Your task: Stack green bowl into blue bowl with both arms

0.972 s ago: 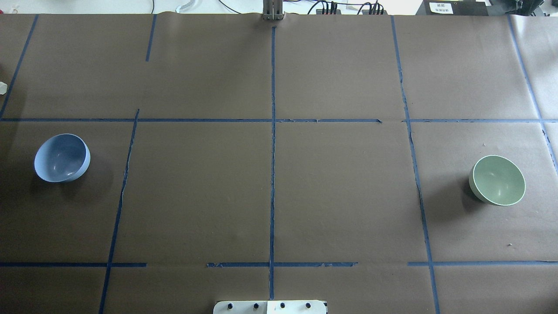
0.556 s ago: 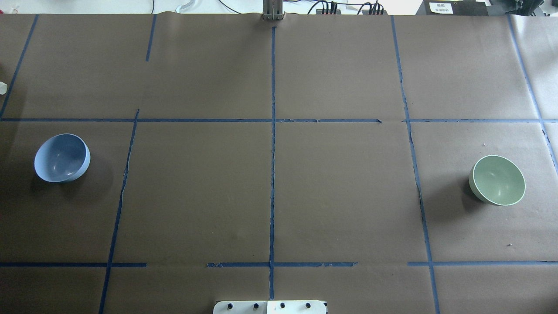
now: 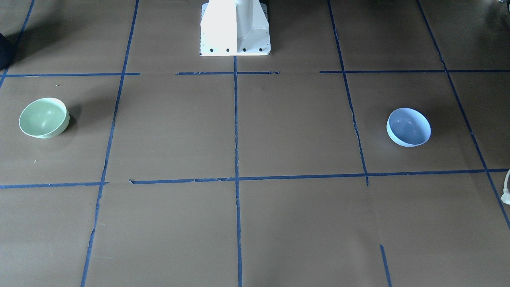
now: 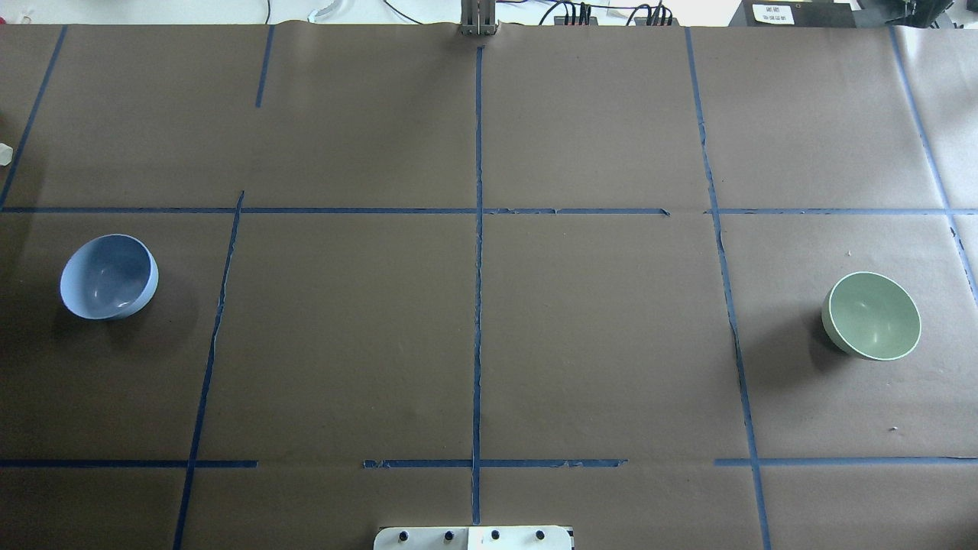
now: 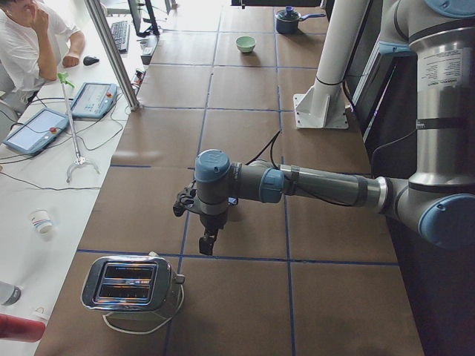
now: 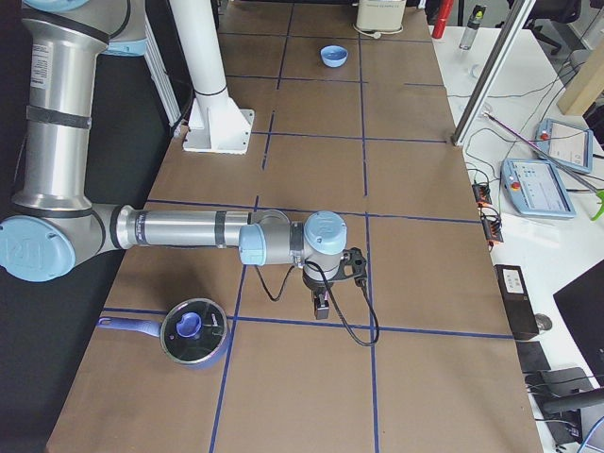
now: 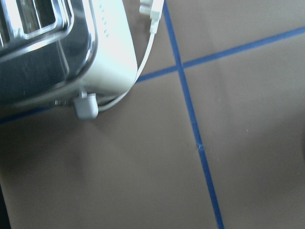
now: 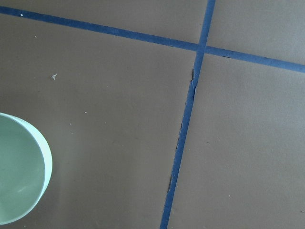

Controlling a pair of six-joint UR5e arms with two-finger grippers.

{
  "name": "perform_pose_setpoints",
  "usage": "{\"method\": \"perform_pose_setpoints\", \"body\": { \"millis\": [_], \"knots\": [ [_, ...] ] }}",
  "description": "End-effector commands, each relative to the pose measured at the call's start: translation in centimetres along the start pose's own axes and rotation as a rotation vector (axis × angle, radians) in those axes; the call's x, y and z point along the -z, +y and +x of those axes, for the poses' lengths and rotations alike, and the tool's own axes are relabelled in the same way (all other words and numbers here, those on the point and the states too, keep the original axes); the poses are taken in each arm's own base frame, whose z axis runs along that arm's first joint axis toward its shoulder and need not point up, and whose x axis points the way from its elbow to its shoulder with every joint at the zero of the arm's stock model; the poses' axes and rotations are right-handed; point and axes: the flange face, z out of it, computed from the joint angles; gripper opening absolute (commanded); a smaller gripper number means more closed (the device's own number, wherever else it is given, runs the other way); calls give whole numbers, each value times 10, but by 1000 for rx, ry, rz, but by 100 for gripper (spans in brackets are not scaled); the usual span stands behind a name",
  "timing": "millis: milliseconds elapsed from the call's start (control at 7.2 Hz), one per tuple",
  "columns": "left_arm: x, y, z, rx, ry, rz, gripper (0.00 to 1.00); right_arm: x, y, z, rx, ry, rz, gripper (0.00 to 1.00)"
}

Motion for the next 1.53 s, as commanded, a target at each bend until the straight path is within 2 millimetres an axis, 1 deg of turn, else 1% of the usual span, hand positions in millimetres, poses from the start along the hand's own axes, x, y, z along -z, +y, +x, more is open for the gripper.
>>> {"method": "perform_pose_setpoints", "body": {
  "millis": [0, 139, 278, 417, 556, 694, 833, 972, 1111, 1250, 1389],
  "knots": [
    [-50, -9, 58, 131, 50, -16, 100, -4, -2, -5, 5, -4, -10, 100],
    [-79, -6, 89, 172, 81, -8, 100, -5, -1, -5, 3, -4, -11, 100],
    [-107, 2, 117, 205, 120, -5, 100, -5, -1, -4, 2, -4, -12, 100],
    [-131, 3, 126, 233, 120, 28, 100, -5, -1, -5, 2, -4, -11, 100],
    [-143, -11, 134, 260, 114, 42, 100, -5, -1, -4, 1, -4, -12, 100],
    [-152, -20, 131, 269, 110, 36, 99, -5, -1, -4, 1, -4, -12, 100],
    [-159, -33, 135, 266, 105, 37, 98, -5, -1, -4, 1, -4, -12, 100],
    [-168, -33, 139, 257, 94, 30, 90, -6, 0, -4, 0, -4, -13, 100],
    [-172, -33, 141, 267, 92, 26, 61, -6, 0, -3, 0, -4, -14, 100],
    [-178, -30, 151, 294, 97, 10, 39, -6, 1, -3, -1, -4, -15, 100],
    [-178, -32, 156, 291, 102, 11, 18, -6, 1, -4, 0, -4, -14, 100]
  ]
}}
